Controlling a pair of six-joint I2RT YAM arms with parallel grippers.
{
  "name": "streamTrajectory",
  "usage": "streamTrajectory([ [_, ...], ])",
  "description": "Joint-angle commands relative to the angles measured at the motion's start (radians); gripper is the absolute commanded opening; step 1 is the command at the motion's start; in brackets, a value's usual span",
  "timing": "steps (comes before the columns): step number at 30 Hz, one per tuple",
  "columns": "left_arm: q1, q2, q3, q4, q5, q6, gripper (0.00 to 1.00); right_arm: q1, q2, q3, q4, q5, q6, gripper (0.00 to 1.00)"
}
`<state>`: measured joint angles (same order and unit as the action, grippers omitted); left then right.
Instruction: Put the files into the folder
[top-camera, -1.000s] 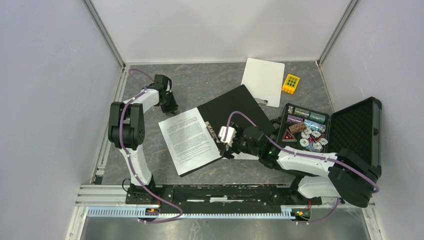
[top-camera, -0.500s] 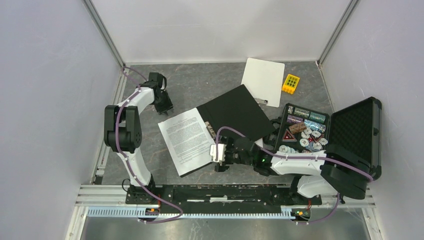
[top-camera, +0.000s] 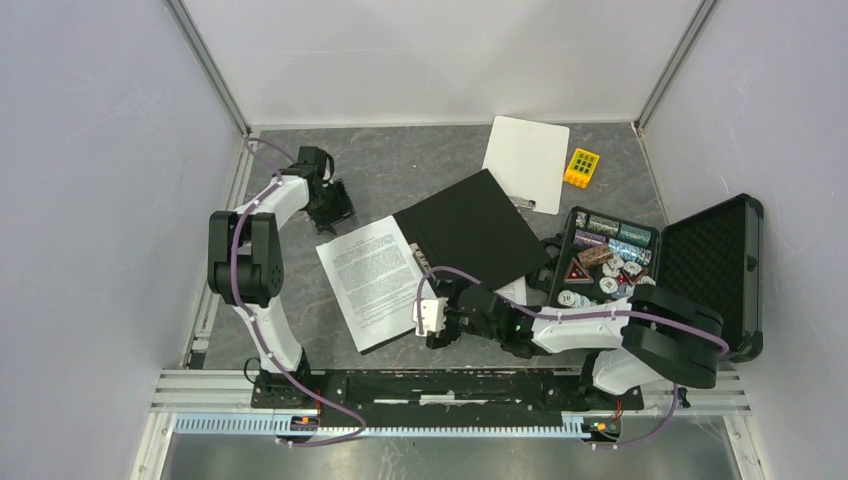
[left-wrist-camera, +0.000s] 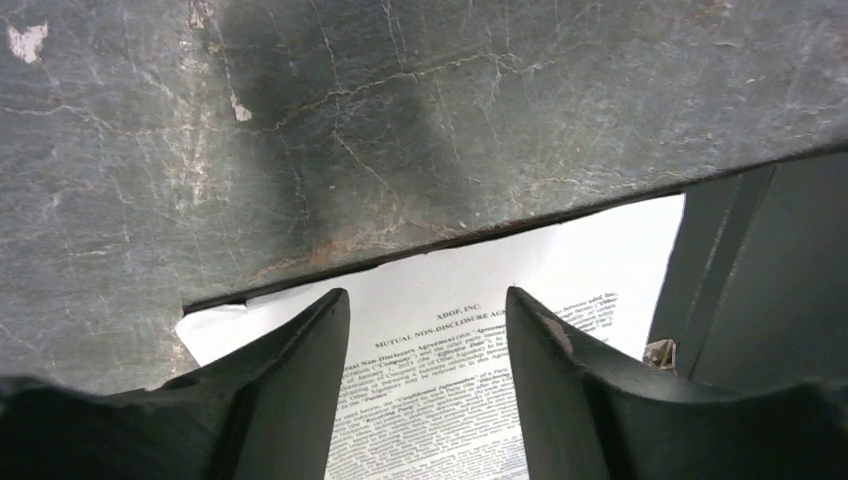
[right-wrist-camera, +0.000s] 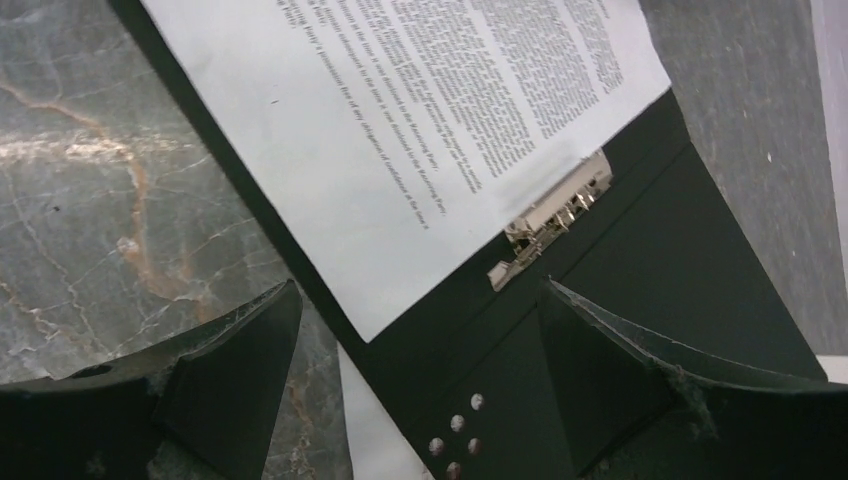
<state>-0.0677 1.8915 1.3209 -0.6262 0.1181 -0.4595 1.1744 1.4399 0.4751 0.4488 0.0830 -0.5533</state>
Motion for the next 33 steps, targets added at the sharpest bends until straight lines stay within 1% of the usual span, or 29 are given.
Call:
streamTrajectory([
  [1,0.005,-0.125,0.003,-0.022,0.01,-0.04,0.7,-0.051,-0.089,-0.015,0.051,-0.018,0.094,0.94],
  [4,0.016,-0.222,-0.049,-0.072,-0.089,-0.081,0.85,-0.091,-0.138,-0.023,0.05,-0.062,0.176,0.94],
  [6,0.017,-0.295,-0.117,-0.086,-0.144,-0.117,1.0,-0.113,-0.158,-0.026,0.05,-0.075,0.217,0.95],
  [10,0.016,-0.454,-0.311,-0.056,-0.121,-0.201,1.0,-0.148,-0.191,-0.034,0.065,-0.081,0.265,0.95],
  [11,0.017,-0.479,-0.35,-0.052,-0.101,-0.219,1.0,-0.157,-0.201,-0.04,0.074,-0.105,0.277,0.95],
  [15,-0.01,-0.548,-0.46,-0.071,-0.133,-0.313,1.0,-0.174,-0.228,-0.057,0.094,-0.124,0.293,0.95],
  [19,-0.131,-0.568,-0.471,-0.137,-0.309,-0.376,1.0,-0.192,-0.247,-0.069,0.087,-0.117,0.299,0.95],
  [21,-0.156,-0.553,-0.475,-0.145,-0.3,-0.399,1.0,-0.206,-0.259,-0.076,0.088,-0.11,0.312,0.95],
  [25,-0.177,-0.534,-0.51,-0.087,-0.255,-0.415,1.0,-0.235,-0.278,-0.085,0.085,-0.112,0.341,0.95],
  [31,-0.22,-0.506,-0.534,-0.075,-0.274,-0.46,1.0,-0.254,-0.296,-0.094,0.082,-0.117,0.347,0.95],
  [33,-0.231,-0.493,-0.542,-0.05,-0.26,-0.468,1.0,-0.257,-0.298,-0.096,0.083,-0.117,0.348,0.95],
])
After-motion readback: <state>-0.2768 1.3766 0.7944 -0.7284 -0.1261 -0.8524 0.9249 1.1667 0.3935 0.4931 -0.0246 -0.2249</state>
